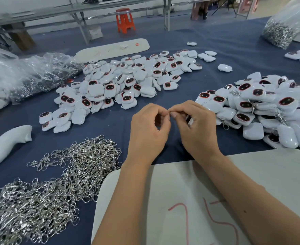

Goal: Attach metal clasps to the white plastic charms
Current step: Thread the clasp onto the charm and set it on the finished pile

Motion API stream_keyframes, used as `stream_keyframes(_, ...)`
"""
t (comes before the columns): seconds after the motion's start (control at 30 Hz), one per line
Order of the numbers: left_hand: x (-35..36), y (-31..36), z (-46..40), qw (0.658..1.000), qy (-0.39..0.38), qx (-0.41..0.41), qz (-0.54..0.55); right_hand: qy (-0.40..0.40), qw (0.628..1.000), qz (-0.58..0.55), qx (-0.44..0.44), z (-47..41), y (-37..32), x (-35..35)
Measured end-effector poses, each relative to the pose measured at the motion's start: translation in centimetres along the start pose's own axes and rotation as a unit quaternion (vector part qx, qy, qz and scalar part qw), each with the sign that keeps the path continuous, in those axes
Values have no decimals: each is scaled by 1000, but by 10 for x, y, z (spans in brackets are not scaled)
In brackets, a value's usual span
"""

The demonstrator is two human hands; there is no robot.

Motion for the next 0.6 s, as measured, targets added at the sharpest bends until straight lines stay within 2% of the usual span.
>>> stream_keyframes(0.1, 0, 2, -1, 1000, -2, 11, -1, -1, 999, -31, 41, 0, 3, 0)
stream_keyframes(0.2, 0, 0, -2, 1000, -3, 15, -3, -40, 991, -81, 96, -2, 8, 3)
stream_keyframes(0.6, 5, 0, 0, 998, 31, -16, 46, -18, 982, -159, 104, -2, 9, 1)
Point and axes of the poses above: each hand's wrist, its own z-axis away from the middle knuckle, its own x-axis out of the palm, y = z × x, the point moved 4 cm from there along -z, towards the middle knuckle, and after that the axes turned 6 degrees about -z, right-handed, at the moved point
